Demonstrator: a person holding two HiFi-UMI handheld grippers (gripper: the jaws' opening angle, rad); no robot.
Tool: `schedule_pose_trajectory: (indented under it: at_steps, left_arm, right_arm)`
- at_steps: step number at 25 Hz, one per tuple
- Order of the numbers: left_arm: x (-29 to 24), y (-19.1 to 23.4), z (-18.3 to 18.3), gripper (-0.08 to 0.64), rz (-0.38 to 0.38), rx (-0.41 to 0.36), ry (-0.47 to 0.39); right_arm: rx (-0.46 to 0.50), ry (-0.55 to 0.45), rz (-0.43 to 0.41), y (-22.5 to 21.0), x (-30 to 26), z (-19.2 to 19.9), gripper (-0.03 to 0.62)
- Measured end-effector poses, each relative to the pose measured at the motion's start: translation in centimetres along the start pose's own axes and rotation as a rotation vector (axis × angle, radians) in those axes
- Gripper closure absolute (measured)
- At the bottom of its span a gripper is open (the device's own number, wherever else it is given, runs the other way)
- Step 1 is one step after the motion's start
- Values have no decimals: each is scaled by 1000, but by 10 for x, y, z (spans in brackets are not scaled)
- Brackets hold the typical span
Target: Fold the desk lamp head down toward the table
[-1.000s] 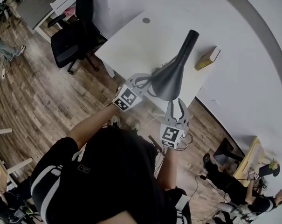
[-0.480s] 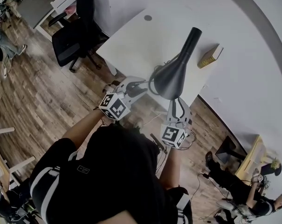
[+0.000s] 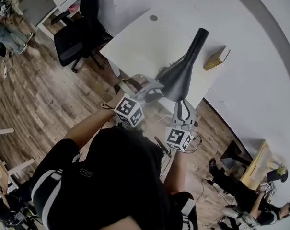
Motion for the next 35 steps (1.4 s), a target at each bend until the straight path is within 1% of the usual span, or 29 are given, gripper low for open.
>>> schedule_pose_trajectory:
  at_steps: [1,3,9,17,21,28,35]
  left_arm:
    - [-2,0,1,381,-5,-14,8]
    - [-5,2,3,430,-15,-19,10]
    - [-8,3,5,432,-14,-22,14]
    - [-19,-1,17,428,-11,-21,27]
    - [-26,-2,25,425,-16,-31,39]
    - [-34,-2,34,420,-20,-45,58]
    - [-40,-2,41,413,-13,-33,72]
  right_arm:
    - [4,1,-2,1,0,0,511]
    - [10,4,-6,2,-1,1,511]
    - [12,3,-6,3,-5,5,511]
    - [24,19,-20,12,-17,15,506]
    - [47,31,-20,16,-25,21,505]
    - [59,40,-28,20,-34,27,502]
    - [72,46,-37,23,-43,32,496]
Point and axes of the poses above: the fingertips, and each gripper's own axes: x backward along the fingers, y to its left, z out of its underside, the point moved 2 cm from there along x, backward along the fingers, and after that the axes turned 13 degrees about x, right-handed, at the moved point
